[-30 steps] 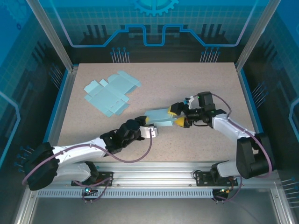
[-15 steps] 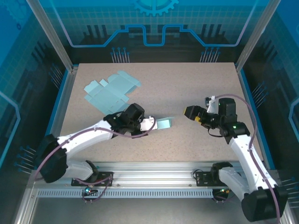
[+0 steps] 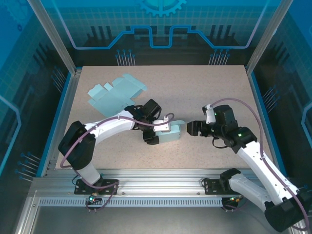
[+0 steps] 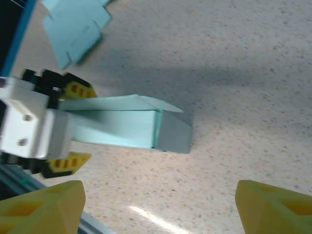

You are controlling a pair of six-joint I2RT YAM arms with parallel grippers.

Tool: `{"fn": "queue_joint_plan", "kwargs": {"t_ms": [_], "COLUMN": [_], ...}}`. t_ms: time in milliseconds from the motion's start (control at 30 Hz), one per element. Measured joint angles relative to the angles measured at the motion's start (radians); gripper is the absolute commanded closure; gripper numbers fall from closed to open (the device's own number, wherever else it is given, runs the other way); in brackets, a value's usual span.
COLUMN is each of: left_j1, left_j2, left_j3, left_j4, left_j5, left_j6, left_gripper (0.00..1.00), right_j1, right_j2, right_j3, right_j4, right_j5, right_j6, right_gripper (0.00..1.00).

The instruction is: Fold the paper box

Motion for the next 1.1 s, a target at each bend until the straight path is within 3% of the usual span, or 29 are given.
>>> {"fn": "queue_joint_plan", "kwargs": {"t_ms": [167, 233, 367, 500, 667, 800, 1100], "left_j1": [0.002, 0.002, 0.002, 0.002, 0.033, 0.085, 0.105], "left_j2": [-0.030, -0.077, -0.254, -0.471, -0.627, -0.650, -0.606], "left_j3": [-0.001, -0.009, -0.078, -0.189, -0.274, -0.317, -0.372], "left_j4": [0.004, 0.019, 0.111, 0.254, 0.328, 0.315, 0.271], "left_j5": [0.003, 0.003, 0.002, -0.051, -0.127, -0.151, -0.137], "left_j6": [0.010, 0.009, -0.023, -0.149, -0.435, -0.610, -0.728], "left_gripper": [0.02, 0.01, 0.01, 0.01, 0.16, 0.20, 0.29], "right_j1": [0.040, 0.055, 0.083, 0.110, 0.132, 0.134, 0.148], "right_j2": [0.050, 0.063, 0.100, 0.141, 0.213, 0.296, 0.463], "right_j3": [0.010, 0.019, 0.073, 0.122, 0.171, 0.216, 0.273], "right_j4": [-0.016, -0.018, -0.031, -0.032, -0.033, -0.036, -0.035], "right_j5": [0.070, 0.092, 0.132, 0.175, 0.225, 0.243, 0.213], "right_j6": [-0.035, -0.050, -0.081, -0.116, -0.165, -0.214, -0.326], "right_gripper": [0.18, 0.18, 0.24, 0.29, 0.31, 0.33, 0.35]}}
